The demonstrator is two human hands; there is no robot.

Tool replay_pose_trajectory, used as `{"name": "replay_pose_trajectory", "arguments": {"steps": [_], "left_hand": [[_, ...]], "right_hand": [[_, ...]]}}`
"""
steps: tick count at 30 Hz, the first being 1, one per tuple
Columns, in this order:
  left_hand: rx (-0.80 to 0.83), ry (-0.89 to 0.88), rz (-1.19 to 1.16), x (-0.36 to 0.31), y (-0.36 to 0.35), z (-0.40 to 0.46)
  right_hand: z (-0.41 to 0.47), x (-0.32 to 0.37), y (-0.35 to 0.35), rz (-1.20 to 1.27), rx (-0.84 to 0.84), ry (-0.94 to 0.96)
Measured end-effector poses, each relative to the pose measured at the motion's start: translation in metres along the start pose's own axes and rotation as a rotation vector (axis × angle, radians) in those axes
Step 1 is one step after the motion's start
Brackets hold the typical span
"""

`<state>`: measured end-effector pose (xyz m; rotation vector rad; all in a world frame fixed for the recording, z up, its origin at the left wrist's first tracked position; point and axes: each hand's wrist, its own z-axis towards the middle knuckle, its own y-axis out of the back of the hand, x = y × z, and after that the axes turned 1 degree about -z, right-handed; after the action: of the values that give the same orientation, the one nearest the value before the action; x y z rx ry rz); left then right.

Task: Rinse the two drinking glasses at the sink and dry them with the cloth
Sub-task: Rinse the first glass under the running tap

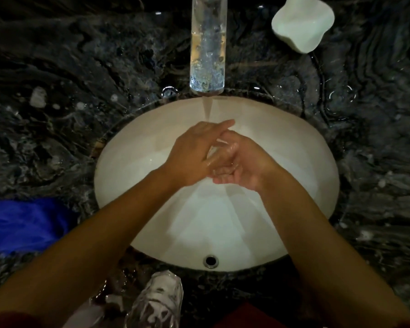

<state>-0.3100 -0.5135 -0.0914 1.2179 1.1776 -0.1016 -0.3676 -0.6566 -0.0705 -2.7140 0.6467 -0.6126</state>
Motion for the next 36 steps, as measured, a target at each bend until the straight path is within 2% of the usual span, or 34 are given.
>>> {"name": "replay_pose_trajectory", "arguments": {"steps": [2,4,6,8,10,12,13,14,15,16,17,19,22,25,29,32,36], "left_hand": [[-0.002,-0.061,0.025,0.003,0.005,-0.003],[-0.083,-0.020,-0.069,0.009,0.008,-0.004],[-0.238,0.083,-0.247,0.011,0.009,-0.003],[-0.358,0.293,-0.462,0.009,0.003,0.001],[-0.411,0.531,-0.639,0.004,0.000,0.009],[-0.377,0.665,-0.719,0.004,0.004,0.016],[-0.311,0.697,-0.736,0.004,0.008,0.017],[-0.238,0.732,-0.783,0.004,0.012,0.016],[-0.152,0.761,-0.861,0.003,0.015,0.016],[-0.067,0.780,-0.917,0.002,0.017,0.018],[-0.003,0.787,-0.936,0.002,0.018,0.019],[0.043,0.790,-0.890,0.005,0.021,0.022],[-0.088,0.804,-0.950,0.010,0.024,0.019],[-0.131,0.808,-1.292,0.011,0.024,0.011],[-0.090,0.893,-1.418,0.013,0.016,0.012],[-0.159,0.893,-1.301,0.014,0.011,0.022],[-0.401,0.818,-0.869,0.005,-0.005,0.025]], "right_hand": [[-0.001,0.010,0.005,-0.023,0.022,0.009],[-0.003,0.016,0.001,-0.061,0.057,0.018],[-0.007,0.020,-0.012,-0.184,0.046,0.035],[-0.011,0.016,-0.025,-0.349,-0.105,0.096],[-0.011,0.006,-0.030,-0.474,-0.307,0.267],[-0.014,-0.004,-0.025,-0.632,-0.534,0.587],[-0.018,-0.007,-0.021,-0.702,-0.580,0.780],[-0.021,-0.007,-0.018,-0.803,-0.541,0.937],[-0.024,-0.007,-0.016,-0.935,-0.443,1.010],[-0.025,-0.005,-0.015,-1.084,-0.340,0.984],[-0.022,-0.003,-0.015,-1.246,-0.259,0.875],[-0.010,0.006,-0.011,-1.378,-0.159,0.659],[0.003,0.021,-0.007,-1.106,-0.068,0.656],[0.013,0.030,0.000,-0.814,-0.027,0.689],[0.020,0.037,0.001,-0.911,-0.018,0.666],[0.032,0.051,-0.008,-0.784,-0.054,0.429],[0.040,0.067,-0.023,-0.451,-0.185,0.247]]}}
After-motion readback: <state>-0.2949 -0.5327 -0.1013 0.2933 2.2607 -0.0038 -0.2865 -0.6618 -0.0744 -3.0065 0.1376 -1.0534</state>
